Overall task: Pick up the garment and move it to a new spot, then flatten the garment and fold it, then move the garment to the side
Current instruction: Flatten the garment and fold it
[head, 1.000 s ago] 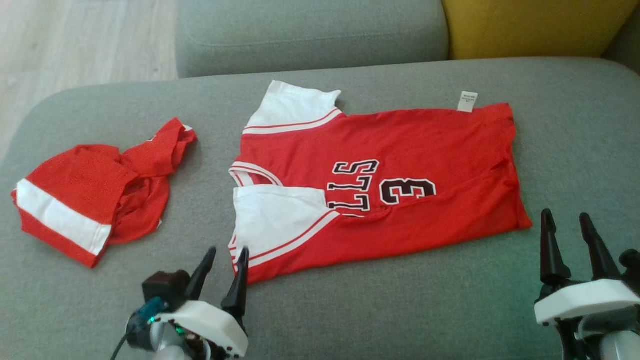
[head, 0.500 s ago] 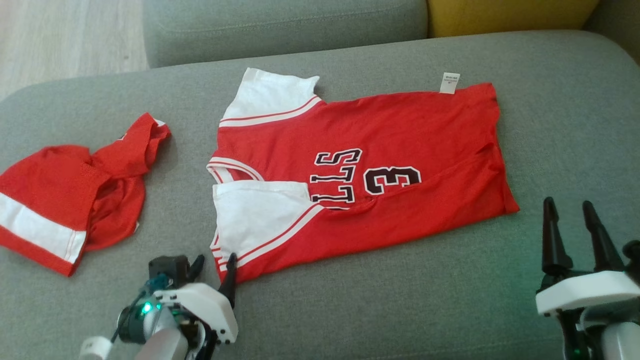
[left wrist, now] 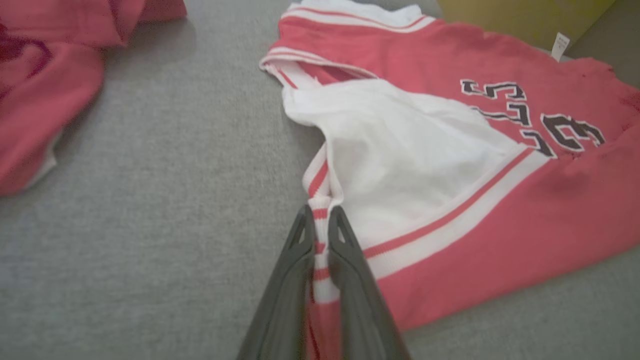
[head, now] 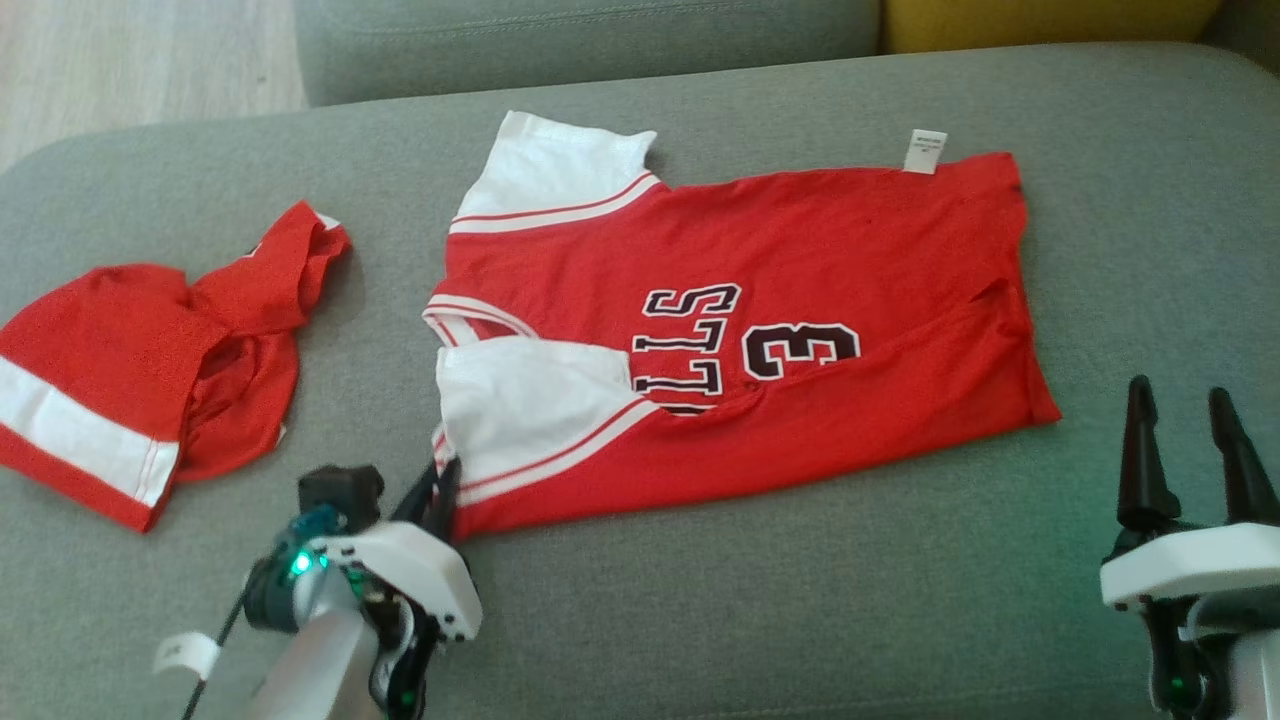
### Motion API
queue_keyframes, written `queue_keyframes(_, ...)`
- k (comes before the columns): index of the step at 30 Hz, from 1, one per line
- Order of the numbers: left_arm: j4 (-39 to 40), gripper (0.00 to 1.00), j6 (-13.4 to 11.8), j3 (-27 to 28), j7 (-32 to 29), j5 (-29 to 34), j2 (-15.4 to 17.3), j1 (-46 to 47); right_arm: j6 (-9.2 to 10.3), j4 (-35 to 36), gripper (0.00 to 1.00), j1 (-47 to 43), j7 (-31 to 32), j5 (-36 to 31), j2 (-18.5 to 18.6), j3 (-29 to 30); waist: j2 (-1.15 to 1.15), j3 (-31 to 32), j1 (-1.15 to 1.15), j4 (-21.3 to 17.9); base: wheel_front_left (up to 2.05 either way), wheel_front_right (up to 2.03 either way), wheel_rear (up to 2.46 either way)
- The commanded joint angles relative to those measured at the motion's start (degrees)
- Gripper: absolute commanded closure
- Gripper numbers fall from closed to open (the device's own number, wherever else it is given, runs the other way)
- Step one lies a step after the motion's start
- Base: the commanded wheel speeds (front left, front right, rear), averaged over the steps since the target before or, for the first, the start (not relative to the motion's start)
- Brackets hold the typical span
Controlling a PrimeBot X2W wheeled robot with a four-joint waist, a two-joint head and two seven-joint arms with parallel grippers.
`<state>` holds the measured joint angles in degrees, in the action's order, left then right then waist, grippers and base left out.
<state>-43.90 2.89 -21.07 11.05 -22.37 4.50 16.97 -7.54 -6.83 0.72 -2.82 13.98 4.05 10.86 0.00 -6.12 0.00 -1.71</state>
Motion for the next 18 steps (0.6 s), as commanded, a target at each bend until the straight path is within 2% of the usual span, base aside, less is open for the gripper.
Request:
queue_keyframes(1, 2.69, 1.0, -0.77, 2.62, 1.46, -0.32, 1.55, 3.56, 0.05, 1.17, 0.0, 3.0, 0.34, -0.54, 0.05, -0.38, 0.0, -0.28, 0.0, 0.53, 0.0, 0.0, 0.0)
queue_keyframes(11, 11.92, 1.0, -1.38, 2.29, 3.19, 0.98, 3.01, 3.28, 0.05, -8.13, 0.0, 7.53, 6.64, 1.72, -1.12, 1.68, 0.0, -1.87, 0.0, 3.51, 0.0, 0.0, 0.0)
queue_keyframes(18, 15.21, 1.0, -1.12, 0.65, 1.92, 1.36, 2.95, 2.58, 0.05, -15.61, 0.0, 11.95, 7.67, 3.26, -1.15, 1.92, 0.0, -3.08, 0.0, 4.49, 0.0, 0.0, 0.0)
